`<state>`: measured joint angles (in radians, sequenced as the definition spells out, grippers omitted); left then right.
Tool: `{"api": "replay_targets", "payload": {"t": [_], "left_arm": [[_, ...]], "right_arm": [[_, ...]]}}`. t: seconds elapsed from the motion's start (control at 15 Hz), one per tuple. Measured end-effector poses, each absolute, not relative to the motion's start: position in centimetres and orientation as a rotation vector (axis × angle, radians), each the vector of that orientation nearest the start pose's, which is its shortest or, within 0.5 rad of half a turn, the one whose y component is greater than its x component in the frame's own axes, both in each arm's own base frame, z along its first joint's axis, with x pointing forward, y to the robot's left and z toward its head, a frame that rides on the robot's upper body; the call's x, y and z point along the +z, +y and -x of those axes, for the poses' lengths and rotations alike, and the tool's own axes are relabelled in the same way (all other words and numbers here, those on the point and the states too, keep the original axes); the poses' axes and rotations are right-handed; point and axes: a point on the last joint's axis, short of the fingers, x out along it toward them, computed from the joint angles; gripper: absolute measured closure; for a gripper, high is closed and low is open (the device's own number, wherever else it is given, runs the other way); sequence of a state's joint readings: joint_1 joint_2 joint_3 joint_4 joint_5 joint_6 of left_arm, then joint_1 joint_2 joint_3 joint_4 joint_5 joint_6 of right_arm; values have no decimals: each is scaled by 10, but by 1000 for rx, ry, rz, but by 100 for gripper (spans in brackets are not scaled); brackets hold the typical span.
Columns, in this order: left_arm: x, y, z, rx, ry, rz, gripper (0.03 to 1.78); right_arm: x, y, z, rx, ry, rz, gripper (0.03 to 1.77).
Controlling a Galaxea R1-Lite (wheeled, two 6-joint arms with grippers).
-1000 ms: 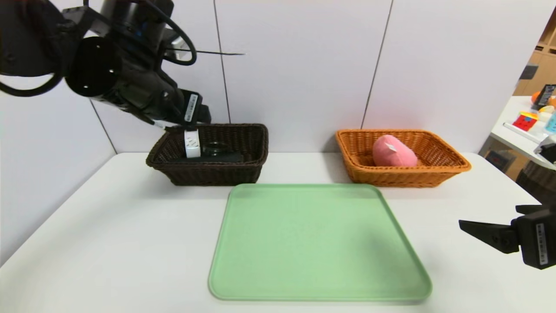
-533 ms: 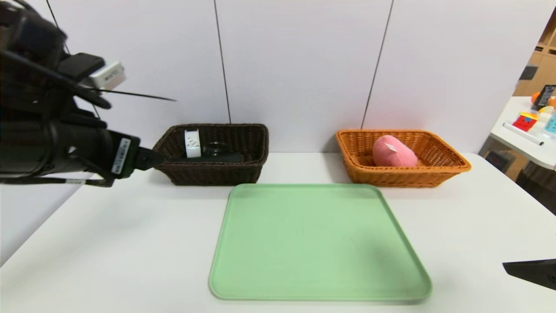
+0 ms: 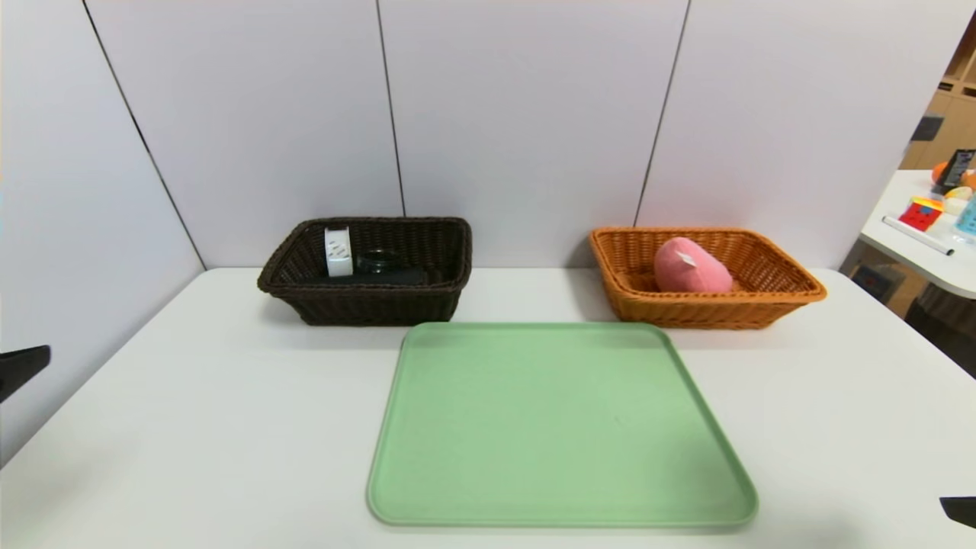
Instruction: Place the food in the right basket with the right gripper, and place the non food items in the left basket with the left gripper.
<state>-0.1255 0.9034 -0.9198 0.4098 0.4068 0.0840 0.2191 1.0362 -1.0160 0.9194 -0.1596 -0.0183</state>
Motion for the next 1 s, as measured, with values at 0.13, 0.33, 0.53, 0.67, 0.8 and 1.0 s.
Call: {"api": "replay_targets", "payload": {"t": [0.13,0.33,0.53,0.67,0.8,1.0], "left_arm": [[271,5,-63,323,359,-160,12],[259,7,-38,332,282,-123,12],[237,8,-6,347,201,-102,12],[218,8,15,357,150,-93,12],[198,7,32,360,99,-84,12],[169,6,51,316,28,-79,12]], "right_arm": [[244,9,-71,41,910,156,10],[240,3,-49,-6,857,115,10],[229,-1,-16,-29,755,96,10],[220,-4,9,-37,669,87,10],[209,-6,33,-43,581,78,10],[195,-8,56,-47,447,46,10]]}}
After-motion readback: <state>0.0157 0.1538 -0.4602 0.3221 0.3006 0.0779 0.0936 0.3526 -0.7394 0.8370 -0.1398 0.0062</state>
